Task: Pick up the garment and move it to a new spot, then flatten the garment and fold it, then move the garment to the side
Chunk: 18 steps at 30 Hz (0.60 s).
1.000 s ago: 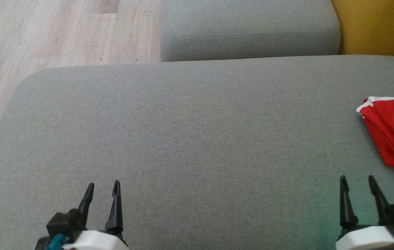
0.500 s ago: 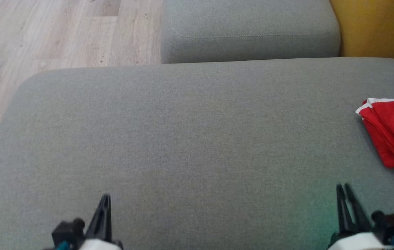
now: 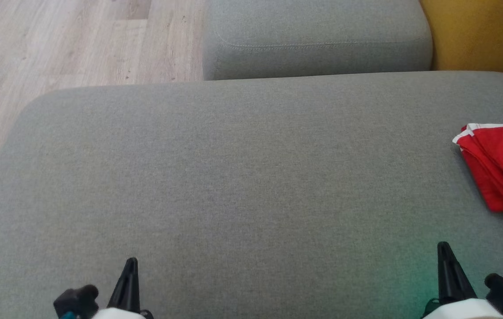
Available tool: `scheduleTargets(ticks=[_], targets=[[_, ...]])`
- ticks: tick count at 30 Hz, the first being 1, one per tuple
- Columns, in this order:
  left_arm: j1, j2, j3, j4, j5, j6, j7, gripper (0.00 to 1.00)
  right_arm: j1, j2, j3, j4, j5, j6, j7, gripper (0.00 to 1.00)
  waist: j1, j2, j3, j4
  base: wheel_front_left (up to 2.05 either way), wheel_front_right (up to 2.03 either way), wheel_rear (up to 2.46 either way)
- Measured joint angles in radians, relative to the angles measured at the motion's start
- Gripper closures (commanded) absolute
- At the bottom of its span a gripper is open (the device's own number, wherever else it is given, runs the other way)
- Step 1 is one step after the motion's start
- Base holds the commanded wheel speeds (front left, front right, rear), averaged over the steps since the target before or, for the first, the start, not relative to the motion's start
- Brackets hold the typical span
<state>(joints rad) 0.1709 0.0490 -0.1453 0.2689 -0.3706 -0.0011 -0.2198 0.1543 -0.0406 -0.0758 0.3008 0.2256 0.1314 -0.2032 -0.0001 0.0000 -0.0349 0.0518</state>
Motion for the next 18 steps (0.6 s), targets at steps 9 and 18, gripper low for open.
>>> scheduleTargets(ticks=[9, 18], targets=[[-0.018, 0.0, 0.012, 0.0, -0.092, -0.009, 0.021, 1.0, -0.004, 0.0, -0.002, -0.001, 0.098, 0.0, 0.02, 1.0, 0.0, 0.0, 0.003, -0.004, 0.0, 0.0, 0.0], [-0.039, 0.001, 0.03, 0.0, -0.193, -0.018, 0.044, 1.0, -0.028, 0.0, -0.007, -0.003, 0.209, 0.0, 0.048, 1.0, 0.0, 0.0, 0.006, -0.008, 0.0, 0.0, 0.0]])
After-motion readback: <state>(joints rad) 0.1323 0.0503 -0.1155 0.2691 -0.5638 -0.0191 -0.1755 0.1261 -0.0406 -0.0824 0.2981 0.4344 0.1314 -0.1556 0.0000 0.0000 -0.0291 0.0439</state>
